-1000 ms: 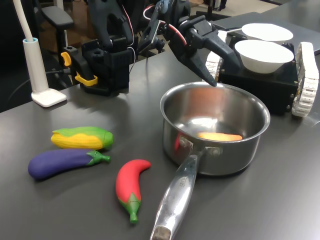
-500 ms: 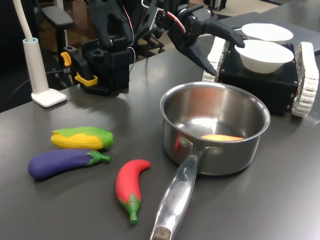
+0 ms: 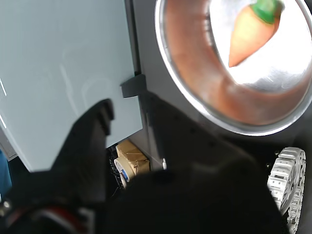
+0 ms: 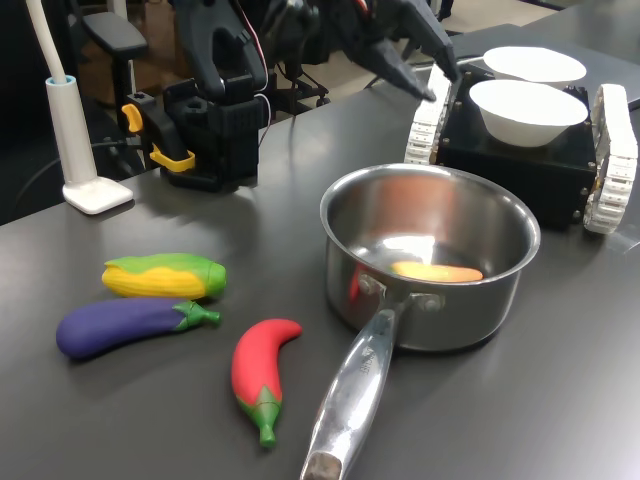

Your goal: Pick up the carrot and place them in the pan

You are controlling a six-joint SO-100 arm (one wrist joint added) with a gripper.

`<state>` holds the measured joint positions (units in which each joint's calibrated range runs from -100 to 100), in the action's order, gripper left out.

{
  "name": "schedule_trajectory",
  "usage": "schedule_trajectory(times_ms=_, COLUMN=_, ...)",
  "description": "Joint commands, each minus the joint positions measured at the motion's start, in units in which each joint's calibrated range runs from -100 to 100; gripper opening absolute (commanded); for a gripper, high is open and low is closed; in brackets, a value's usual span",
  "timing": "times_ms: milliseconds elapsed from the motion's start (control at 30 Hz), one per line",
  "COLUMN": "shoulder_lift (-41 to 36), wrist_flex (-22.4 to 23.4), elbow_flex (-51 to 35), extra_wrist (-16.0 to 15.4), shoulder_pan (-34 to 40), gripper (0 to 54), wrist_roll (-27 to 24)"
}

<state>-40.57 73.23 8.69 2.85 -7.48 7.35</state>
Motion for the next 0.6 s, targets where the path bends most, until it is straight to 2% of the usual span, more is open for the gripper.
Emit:
schedule_trajectory(times_ms=0, shoulder_lift=-4.9, wrist_flex=1.1, elbow_flex=-6.1, extra_wrist=0.8, shoulder_pan=0.6, gripper=0.2, wrist_roll=0.7)
schedule_trajectory(times_ms=167, shoulder_lift=-9.7, wrist_flex=1.7, elbow_flex=-5.3, extra_wrist=0.8, shoulder_pan=0.7, gripper=0.1, wrist_roll=-1.6)
schedule_trajectory(times_ms=567, shoulder_lift=-22.4, wrist_flex=10.6, elbow_flex=-4.6, extra_wrist=0.8, shoulder_pan=7.6, gripper=0.1, wrist_roll=-3.1)
